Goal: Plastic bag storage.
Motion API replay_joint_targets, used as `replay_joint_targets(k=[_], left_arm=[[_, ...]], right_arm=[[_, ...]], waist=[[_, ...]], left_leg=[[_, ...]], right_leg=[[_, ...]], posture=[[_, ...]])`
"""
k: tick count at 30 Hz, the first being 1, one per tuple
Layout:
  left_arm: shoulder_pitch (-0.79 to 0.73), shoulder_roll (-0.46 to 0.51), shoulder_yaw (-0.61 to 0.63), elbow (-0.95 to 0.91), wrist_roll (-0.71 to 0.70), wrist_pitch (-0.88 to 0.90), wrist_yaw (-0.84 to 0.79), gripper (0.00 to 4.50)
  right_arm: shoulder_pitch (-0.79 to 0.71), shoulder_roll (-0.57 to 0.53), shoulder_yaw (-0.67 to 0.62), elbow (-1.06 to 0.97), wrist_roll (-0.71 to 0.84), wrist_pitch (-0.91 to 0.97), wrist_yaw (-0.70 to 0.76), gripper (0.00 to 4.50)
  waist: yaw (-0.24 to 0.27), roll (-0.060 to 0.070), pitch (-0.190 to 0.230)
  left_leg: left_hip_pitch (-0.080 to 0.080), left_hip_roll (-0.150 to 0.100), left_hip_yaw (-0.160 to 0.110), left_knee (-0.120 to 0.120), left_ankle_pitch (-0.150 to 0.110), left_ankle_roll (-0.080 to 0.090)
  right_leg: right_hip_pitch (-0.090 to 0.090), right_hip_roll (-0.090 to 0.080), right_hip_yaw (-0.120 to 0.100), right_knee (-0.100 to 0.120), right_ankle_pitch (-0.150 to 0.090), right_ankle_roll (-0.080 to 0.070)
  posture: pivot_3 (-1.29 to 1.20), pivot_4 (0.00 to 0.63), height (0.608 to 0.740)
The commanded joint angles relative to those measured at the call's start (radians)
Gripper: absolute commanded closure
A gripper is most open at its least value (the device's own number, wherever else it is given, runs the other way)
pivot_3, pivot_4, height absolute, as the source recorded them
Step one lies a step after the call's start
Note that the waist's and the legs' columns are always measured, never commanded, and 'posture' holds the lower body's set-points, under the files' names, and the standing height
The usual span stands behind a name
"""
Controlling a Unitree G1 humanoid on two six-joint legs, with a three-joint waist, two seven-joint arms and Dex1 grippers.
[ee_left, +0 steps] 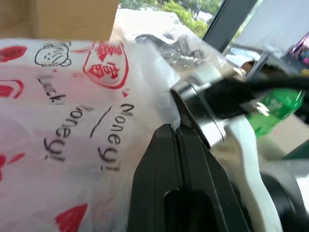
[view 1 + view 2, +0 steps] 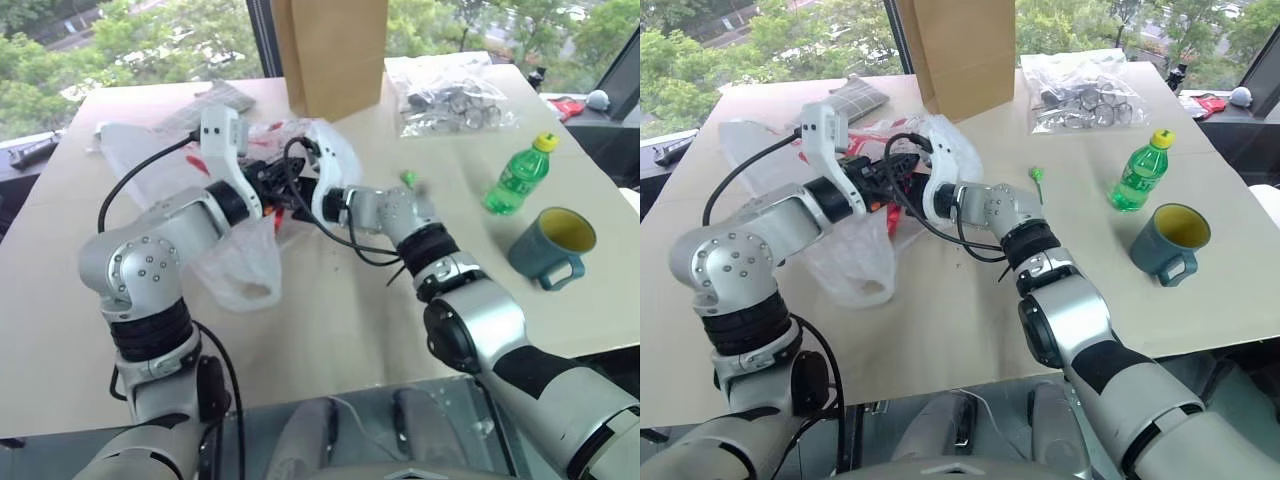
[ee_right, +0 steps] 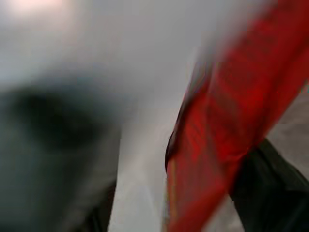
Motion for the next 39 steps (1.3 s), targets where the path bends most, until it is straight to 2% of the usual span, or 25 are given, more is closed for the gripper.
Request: replay_joint_targets(k=[1,3,4,6,8,11,13,16,20,27,32,35,39], left_arm=[[-0.041,-0.046,0.034,0.028,-0.038,0.019,0.056,4.50],[-0.057,-0.072,0.063,0.050,-0.052,0.024,0.090,4.50],[-0.069,-0.089,0.087,0.071,-0.061,0.024,0.114,4.50],[-0.103,-0.132,0.142,0.120,-0.087,0.022,0.178,4.50],[-0.129,-0.140,0.161,0.158,-0.098,0.012,0.204,4.50],[-0.164,-0.113,0.167,0.219,-0.093,-0.019,0.211,4.50],[-0.178,-0.072,0.159,0.264,-0.073,-0.051,0.198,4.50],[-0.232,-0.020,0.207,0.370,-0.074,-0.093,0.212,4.50],[-0.252,0.006,0.249,0.437,-0.092,-0.097,0.241,4.50],[-0.199,-0.002,0.211,0.380,-0.143,-0.034,0.222,4.50],[-0.139,0.046,0.111,0.277,-0.134,-0.017,0.150,4.50],[-0.045,0.172,-0.097,0.144,-0.013,-0.112,0.011,4.50],[-0.009,0.224,-0.178,0.116,0.045,-0.191,-0.066,4.50]], right_arm=[[0.040,0.108,0.057,-0.182,0.002,0.039,0.108,0.70],[0.088,0.062,0.101,-0.291,-0.029,0.072,0.117,0.14],[0.128,0.013,0.145,-0.381,-0.059,0.079,0.122,0.04],[0.219,-0.120,0.234,-0.612,-0.116,0.104,0.147,0.04],[0.287,-0.212,0.240,-0.794,-0.101,0.161,0.148,0.04],[0.347,-0.320,0.277,-0.961,-0.148,0.170,0.149,0.04],[0.374,-0.365,0.292,-1.017,-0.186,0.163,0.129,0.04],[0.409,-0.417,0.289,-1.054,-0.297,0.113,0.042,0.04],[0.431,-0.440,0.230,-1.105,-0.312,0.119,0.010,0.04],[0.483,-0.469,0.255,-1.125,-0.388,0.092,-0.015,0.04],[0.531,-0.501,0.231,-1.112,-0.460,0.083,-0.066,0.04],[0.547,-0.487,0.155,-1.032,-0.507,0.092,-0.170,0.04],[0.527,-0.451,0.119,-0.899,-0.541,0.042,-0.227,0.04]], waist=[[0.002,0.000,0.000],[0.005,0.000,0.000],[0.007,0.000,0.000],[0.012,0.000,0.000],[0.019,0.000,0.000],[0.024,0.000,0.000],[0.024,-0.001,-0.001],[0.025,-0.001,0.000],[0.026,-0.001,-0.001],[0.027,-0.001,-0.001],[0.026,-0.001,-0.001],[0.024,-0.001,-0.001],[0.028,-0.001,-0.001]], left_leg=[[0.000,0.000,0.000,0.000,0.000,0.000],[0.000,0.000,0.000,0.000,0.000,0.000],[0.000,-0.001,0.000,0.000,0.000,0.000],[-0.001,-0.001,-0.001,0.003,0.000,0.000],[-0.005,-0.001,-0.003,0.006,0.000,0.000],[-0.013,-0.001,-0.003,0.011,0.000,0.000],[-0.014,-0.002,-0.002,0.012,0.000,0.000],[-0.013,-0.002,-0.001,0.012,0.000,-0.001],[-0.013,-0.002,-0.001,0.012,0.001,-0.001],[-0.013,-0.003,-0.001,0.012,0.001,-0.001],[-0.013,-0.003,-0.001,0.012,0.001,-0.001],[-0.012,-0.003,0.000,0.012,0.001,-0.001],[-0.012,-0.003,0.002,0.012,0.001,-0.001]], right_leg=[[0.000,0.000,0.000,0.000,0.000,0.000],[0.000,0.000,0.000,0.000,0.000,0.000],[0.000,-0.001,0.000,0.000,0.000,0.000],[0.000,-0.001,-0.001,0.002,0.000,0.000],[-0.001,0.000,-0.003,0.001,0.000,0.000],[-0.011,0.000,-0.002,0.007,0.000,0.000],[-0.011,-0.001,-0.002,0.007,0.000,0.000],[-0.011,-0.001,-0.001,0.010,0.000,0.000],[-0.012,-0.001,-0.001,0.012,0.000,0.000],[-0.012,-0.002,-0.001,0.012,0.000,0.000],[-0.012,-0.002,-0.001,0.012,0.000,0.000],[-0.012,-0.002,0.001,0.013,0.000,0.000],[-0.012,-0.002,0.002,0.013,0.000,0.000]], posture=[[0.00,0.150,0.740],[0.00,0.150,0.740],[0.00,0.150,0.740],[0.00,0.150,0.740],[0.00,0.150,0.740],[0.00,0.150,0.740],[0.00,0.150,0.740],[0.00,0.150,0.740],[0.00,0.150,0.740],[0.00,0.150,0.740],[0.00,0.150,0.740],[0.00,0.150,0.740],[0.00,0.150,0.740]])
